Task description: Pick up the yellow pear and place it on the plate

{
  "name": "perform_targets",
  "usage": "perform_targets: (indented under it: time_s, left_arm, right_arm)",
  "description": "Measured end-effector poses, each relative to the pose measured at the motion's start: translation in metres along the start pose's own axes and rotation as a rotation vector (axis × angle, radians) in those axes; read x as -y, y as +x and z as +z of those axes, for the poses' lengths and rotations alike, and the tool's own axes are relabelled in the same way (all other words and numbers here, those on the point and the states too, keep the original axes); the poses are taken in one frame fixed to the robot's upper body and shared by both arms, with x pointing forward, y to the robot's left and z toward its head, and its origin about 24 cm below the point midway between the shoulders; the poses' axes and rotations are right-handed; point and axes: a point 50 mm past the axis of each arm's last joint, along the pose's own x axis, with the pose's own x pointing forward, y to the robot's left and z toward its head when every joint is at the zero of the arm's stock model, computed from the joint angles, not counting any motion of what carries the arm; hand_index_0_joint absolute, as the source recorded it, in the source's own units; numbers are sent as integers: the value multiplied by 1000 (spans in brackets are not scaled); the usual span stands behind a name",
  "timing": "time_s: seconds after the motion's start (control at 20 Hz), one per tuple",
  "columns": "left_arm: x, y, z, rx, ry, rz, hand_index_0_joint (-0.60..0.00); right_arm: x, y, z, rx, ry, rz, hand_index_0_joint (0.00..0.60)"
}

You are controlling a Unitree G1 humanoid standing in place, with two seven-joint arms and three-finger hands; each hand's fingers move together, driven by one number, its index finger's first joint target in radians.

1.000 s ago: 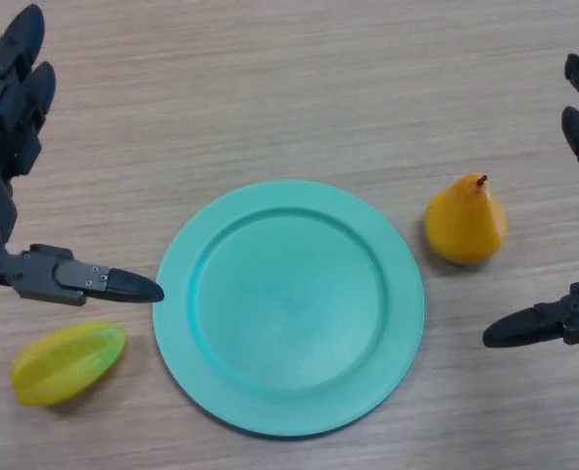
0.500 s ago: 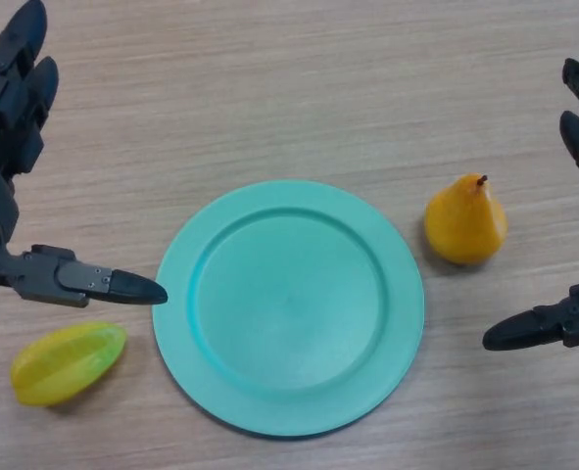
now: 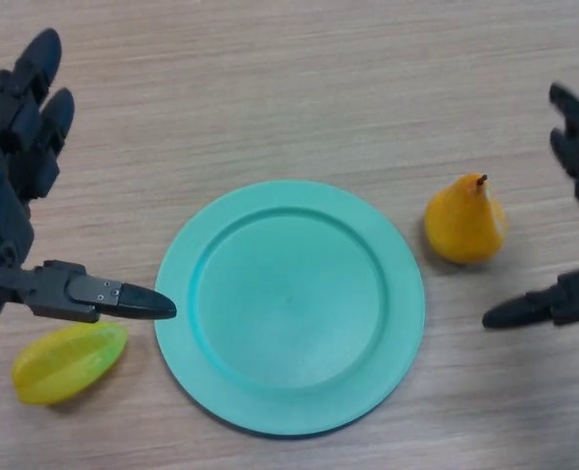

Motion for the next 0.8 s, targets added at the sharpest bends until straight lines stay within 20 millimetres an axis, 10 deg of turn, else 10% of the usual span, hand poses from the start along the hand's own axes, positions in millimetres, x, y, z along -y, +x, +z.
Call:
perform_targets:
  time_s: [0.8]
  left_arm:
    - [0,4,-10,-44,44,-1,0]
  right_arm:
    - [-18,41,-86,-192,-184,107,0]
